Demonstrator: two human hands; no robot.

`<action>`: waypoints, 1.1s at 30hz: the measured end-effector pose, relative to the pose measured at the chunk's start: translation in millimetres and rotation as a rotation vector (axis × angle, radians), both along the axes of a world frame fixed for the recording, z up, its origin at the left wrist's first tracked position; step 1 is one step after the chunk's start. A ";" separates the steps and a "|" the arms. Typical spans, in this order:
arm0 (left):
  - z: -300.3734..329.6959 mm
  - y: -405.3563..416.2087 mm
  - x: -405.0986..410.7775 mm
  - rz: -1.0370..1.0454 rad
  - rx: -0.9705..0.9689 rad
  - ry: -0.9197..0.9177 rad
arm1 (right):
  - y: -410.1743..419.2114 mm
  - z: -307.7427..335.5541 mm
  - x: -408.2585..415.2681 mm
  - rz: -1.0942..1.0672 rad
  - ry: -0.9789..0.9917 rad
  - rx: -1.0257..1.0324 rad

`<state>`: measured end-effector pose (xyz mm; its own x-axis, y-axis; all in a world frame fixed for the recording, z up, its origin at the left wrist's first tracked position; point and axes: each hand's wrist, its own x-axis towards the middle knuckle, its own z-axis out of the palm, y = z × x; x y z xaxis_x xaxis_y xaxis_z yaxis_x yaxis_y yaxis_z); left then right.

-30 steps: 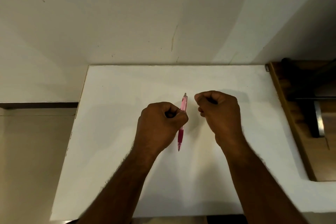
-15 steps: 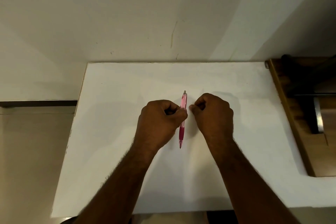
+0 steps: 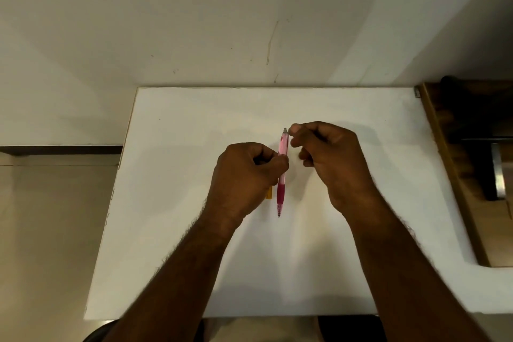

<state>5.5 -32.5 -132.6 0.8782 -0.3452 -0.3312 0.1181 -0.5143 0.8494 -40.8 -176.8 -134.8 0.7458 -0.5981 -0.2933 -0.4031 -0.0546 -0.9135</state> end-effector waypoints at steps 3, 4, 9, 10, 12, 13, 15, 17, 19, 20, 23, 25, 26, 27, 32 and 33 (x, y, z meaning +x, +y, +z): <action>-0.6 -2.6 -1.7 -0.016 0.022 -0.011 | 1.8 3.0 0.0 0.028 0.004 0.125; -0.6 -3.2 -2.3 -0.019 0.023 -0.013 | 1.7 3.2 0.0 0.019 -0.001 0.137; 0.1 -5.1 -4.5 -0.049 0.058 -0.027 | -1.3 1.5 -0.1 0.010 0.018 0.088; 0.3 -5.2 -4.9 -0.055 0.066 -0.029 | -1.1 1.3 -0.2 0.009 0.010 0.084; 1.1 -5.0 -5.0 -0.067 0.072 -0.028 | -0.6 0.9 -0.3 -0.003 -0.006 0.076; 1.5 -4.5 -4.9 -0.070 0.071 -0.026 | -0.3 0.6 -0.4 -0.010 -0.009 0.073; 1.9 -3.4 -4.4 -0.080 0.076 -0.026 | 0.2 0.6 0.0 -0.041 -0.020 0.101; 2.2 -2.8 -5.6 -0.102 0.085 -0.018 | -3.3 0.8 0.3 -0.099 -0.053 0.155; 2.5 -2.6 -7.8 -0.108 0.078 -0.004 | -11.3 -1.8 -1.2 -0.140 -0.053 0.087; 2.3 -2.3 -8.0 -0.100 0.072 0.000 | -16.6 -4.8 -2.8 -0.144 -0.016 -0.019; 0.9 -0.9 -4.8 -0.068 0.069 0.012 | -27.4 -15.7 -10.2 -0.085 0.177 -0.415; -0.1 0.7 -2.6 -0.050 0.068 0.021 | -27.8 -21.8 -13.1 -0.044 0.301 -0.575; -0.5 1.1 -2.4 -0.047 0.066 0.025 | -26.9 -24.8 -13.5 -0.028 0.347 -0.620; -0.8 1.4 -2.6 -0.047 0.066 0.029 | -25.3 -27.4 -13.3 -0.016 0.378 -0.652; -3.8 1.1 -3.3 -0.069 0.077 0.040 | -18.6 -28.4 -13.0 0.011 0.440 -0.751; -4.3 1.5 -3.2 -0.069 0.074 0.047 | -19.0 -25.1 -13.2 0.015 0.433 -0.763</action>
